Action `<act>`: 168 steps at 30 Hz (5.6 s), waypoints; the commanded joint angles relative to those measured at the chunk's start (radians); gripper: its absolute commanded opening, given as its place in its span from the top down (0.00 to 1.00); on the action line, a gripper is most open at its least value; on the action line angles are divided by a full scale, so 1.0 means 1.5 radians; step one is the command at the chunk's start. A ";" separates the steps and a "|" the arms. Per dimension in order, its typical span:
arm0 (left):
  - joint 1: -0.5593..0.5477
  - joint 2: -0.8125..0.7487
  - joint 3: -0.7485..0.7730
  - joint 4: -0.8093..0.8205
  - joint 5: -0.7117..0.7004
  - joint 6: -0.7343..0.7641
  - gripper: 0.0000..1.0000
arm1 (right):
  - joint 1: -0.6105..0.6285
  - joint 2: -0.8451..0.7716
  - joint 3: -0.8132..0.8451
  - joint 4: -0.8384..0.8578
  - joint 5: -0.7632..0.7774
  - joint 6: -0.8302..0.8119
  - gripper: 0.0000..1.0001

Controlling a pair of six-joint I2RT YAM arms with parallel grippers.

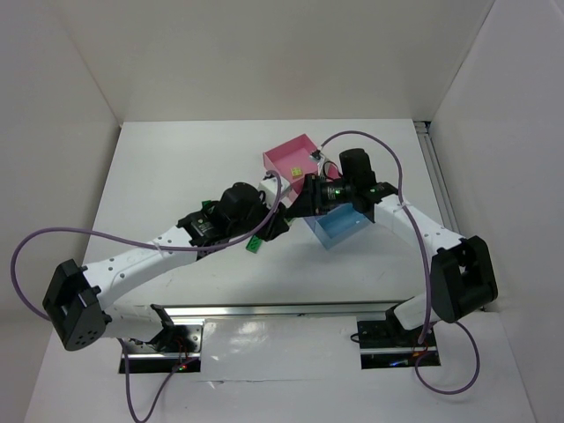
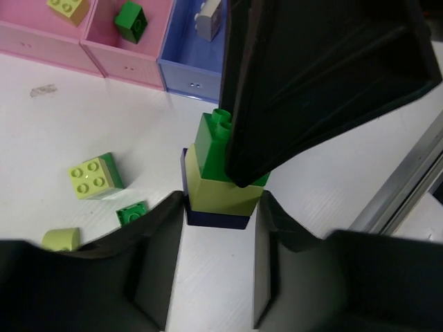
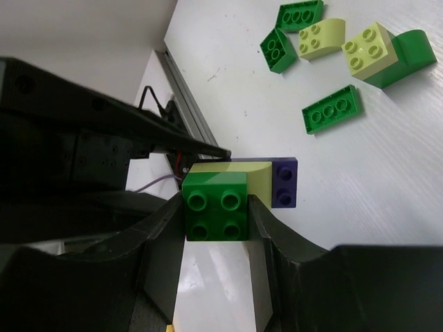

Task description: Sort the legos into containers by color

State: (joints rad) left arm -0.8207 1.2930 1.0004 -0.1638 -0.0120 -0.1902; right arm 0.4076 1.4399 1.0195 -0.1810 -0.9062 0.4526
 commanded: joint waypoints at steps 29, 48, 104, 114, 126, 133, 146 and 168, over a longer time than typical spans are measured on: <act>0.167 -0.020 -0.007 0.004 0.202 -0.065 1.00 | -0.018 0.115 0.157 -0.121 0.532 -0.040 0.68; 0.204 0.014 0.013 0.004 0.363 -0.036 1.00 | -0.014 0.123 0.172 -0.051 0.485 -0.103 0.50; 0.306 0.333 0.341 -0.487 0.970 0.401 1.00 | 0.046 -0.006 0.077 0.022 -0.025 -0.180 0.83; 0.376 0.320 0.316 -0.401 0.963 0.310 1.00 | -0.011 -0.042 0.044 0.042 0.091 -0.129 0.89; 0.383 0.345 0.322 -0.394 0.956 0.293 1.00 | -0.031 -0.055 0.037 0.110 0.192 -0.075 0.93; 0.370 0.351 0.322 -0.394 0.937 0.287 1.00 | -0.038 0.000 0.068 0.153 0.184 -0.048 0.93; 0.370 0.351 0.309 -0.394 0.902 0.287 1.00 | -0.077 0.068 0.049 0.278 0.084 0.013 0.93; 0.406 0.298 0.314 -0.345 0.716 0.127 1.00 | -0.105 0.218 0.194 0.167 0.268 -0.001 0.90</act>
State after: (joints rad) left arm -0.2306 1.8187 1.4498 -0.7181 1.1740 0.0925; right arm 0.2317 1.7039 1.2232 0.1623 -0.6823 0.4992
